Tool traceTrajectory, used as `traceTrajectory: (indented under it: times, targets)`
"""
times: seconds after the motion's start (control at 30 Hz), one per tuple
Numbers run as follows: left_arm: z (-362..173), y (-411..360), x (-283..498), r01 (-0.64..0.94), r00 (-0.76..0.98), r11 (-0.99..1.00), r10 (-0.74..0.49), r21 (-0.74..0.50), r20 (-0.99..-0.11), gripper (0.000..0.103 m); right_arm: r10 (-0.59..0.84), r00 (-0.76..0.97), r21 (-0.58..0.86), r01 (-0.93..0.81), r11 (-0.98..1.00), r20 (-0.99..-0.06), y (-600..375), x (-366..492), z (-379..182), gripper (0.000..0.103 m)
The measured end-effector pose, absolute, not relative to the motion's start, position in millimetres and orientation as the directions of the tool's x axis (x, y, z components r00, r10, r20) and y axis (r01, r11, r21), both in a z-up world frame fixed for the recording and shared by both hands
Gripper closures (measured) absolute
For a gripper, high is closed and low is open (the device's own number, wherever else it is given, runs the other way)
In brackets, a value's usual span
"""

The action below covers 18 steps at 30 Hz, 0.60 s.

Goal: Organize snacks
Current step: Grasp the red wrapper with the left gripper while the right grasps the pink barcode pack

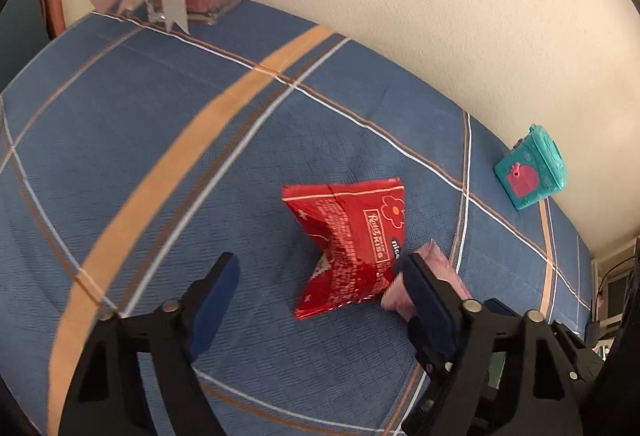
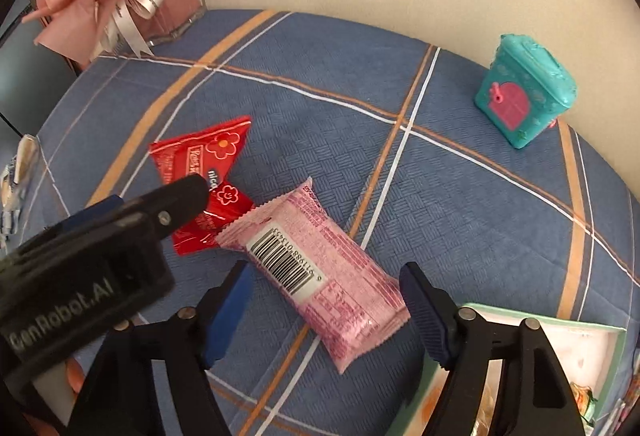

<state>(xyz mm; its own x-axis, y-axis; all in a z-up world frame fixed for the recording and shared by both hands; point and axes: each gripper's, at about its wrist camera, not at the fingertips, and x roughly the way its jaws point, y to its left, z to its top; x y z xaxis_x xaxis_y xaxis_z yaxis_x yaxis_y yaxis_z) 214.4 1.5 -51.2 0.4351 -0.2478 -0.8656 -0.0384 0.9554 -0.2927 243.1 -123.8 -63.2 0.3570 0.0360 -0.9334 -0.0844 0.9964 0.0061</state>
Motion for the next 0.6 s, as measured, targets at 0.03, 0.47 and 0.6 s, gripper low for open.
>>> traceTrajectory:
  times: [0.03,0.47,0.6]
  targets:
    - [-53.4,0.6,215.4,-0.042,0.434,0.954,-0.250,-0.296,-0.865,0.025,0.032,0.356,0.003,-0.082,0.997,-0.934,-123.5,244.1,-64.4,0.033]
    - [-58.1,3.2,214.0,-0.046,0.451,0.928,-0.311,-0.370,-0.836,0.067,0.060,0.363,0.057,-0.020,0.998,-0.930,-138.9,242.7,-59.4,0.061]
    - [-53.0,9.0,209.9,-0.064,0.453,0.919,-0.321,-0.389,-0.832,0.068,0.071,0.366,0.076,-0.001,0.997,-0.928,-142.4,238.4,-55.9,0.063]
